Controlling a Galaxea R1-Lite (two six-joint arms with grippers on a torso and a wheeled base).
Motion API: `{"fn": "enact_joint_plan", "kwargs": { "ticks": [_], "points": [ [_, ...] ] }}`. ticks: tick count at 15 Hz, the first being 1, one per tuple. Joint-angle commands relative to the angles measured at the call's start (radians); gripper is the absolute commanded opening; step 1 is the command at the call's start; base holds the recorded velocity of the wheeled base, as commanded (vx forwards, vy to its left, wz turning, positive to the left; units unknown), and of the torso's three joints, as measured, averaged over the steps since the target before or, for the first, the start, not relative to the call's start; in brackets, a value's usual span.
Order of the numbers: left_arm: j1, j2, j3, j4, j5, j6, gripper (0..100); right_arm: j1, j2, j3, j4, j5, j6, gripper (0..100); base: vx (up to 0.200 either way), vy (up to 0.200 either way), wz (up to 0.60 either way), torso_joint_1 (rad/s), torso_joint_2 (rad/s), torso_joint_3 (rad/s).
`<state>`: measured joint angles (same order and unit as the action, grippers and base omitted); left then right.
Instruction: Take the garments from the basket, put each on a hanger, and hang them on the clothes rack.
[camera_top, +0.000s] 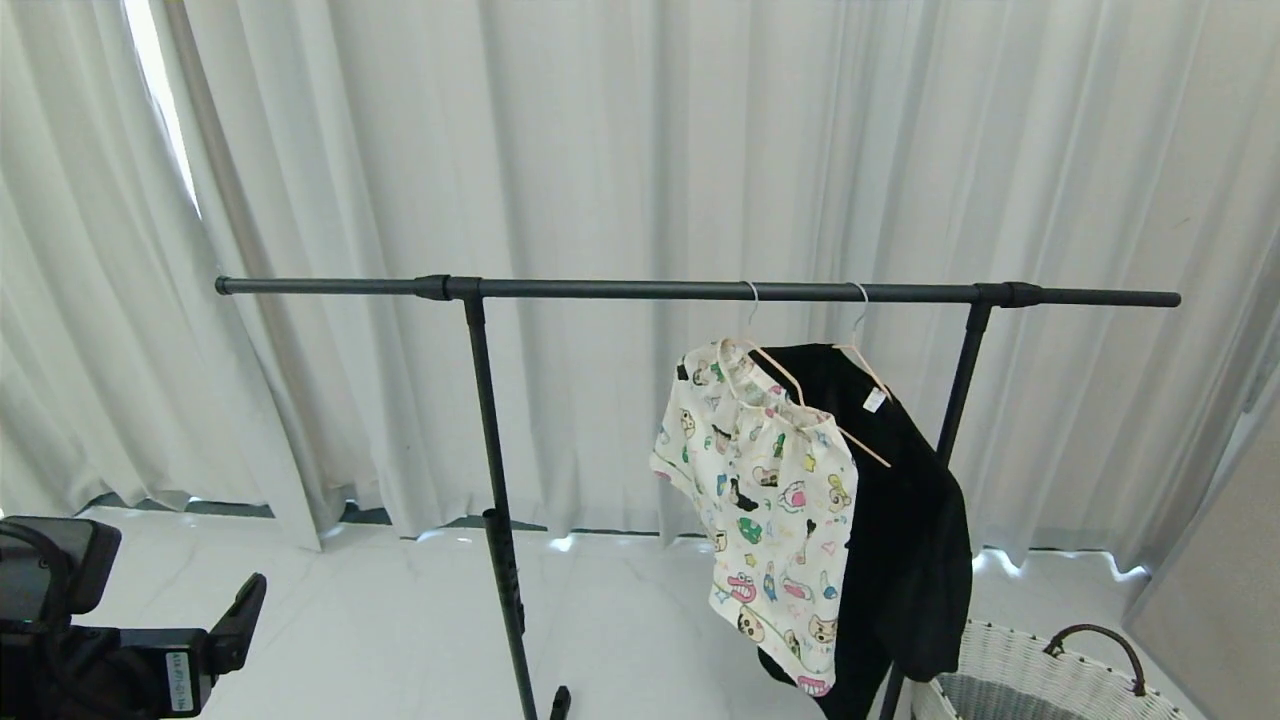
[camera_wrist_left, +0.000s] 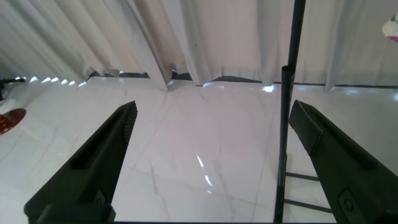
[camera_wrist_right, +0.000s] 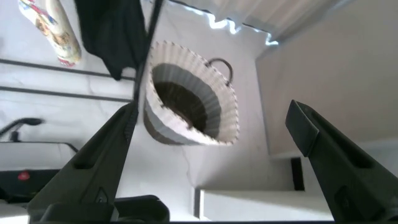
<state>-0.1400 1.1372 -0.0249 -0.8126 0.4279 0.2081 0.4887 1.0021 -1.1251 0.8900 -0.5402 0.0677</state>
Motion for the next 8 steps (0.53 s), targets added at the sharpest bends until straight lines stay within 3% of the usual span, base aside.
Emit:
{"fn": "enact_joint_plan", "kwargs": {
  "ticks": [1, 8],
  "points": [
    [0.0, -0.005, 0.0, 0.0, 0.0, 0.001, 100, 0.001, -0.02, 0.024, -0.003, -0.004, 0.0, 100, 0.0, 0.0, 0.0, 0.0, 0.0, 0.0],
    [0.042, -0.024, 0.023, 0.0, 0.002, 0.001, 100, -0.058, -0.043, 0.031, -0.026, -0.004, -0.034, 100, 0.0, 0.0, 0.0, 0.0, 0.0, 0.0]
  ]
}}
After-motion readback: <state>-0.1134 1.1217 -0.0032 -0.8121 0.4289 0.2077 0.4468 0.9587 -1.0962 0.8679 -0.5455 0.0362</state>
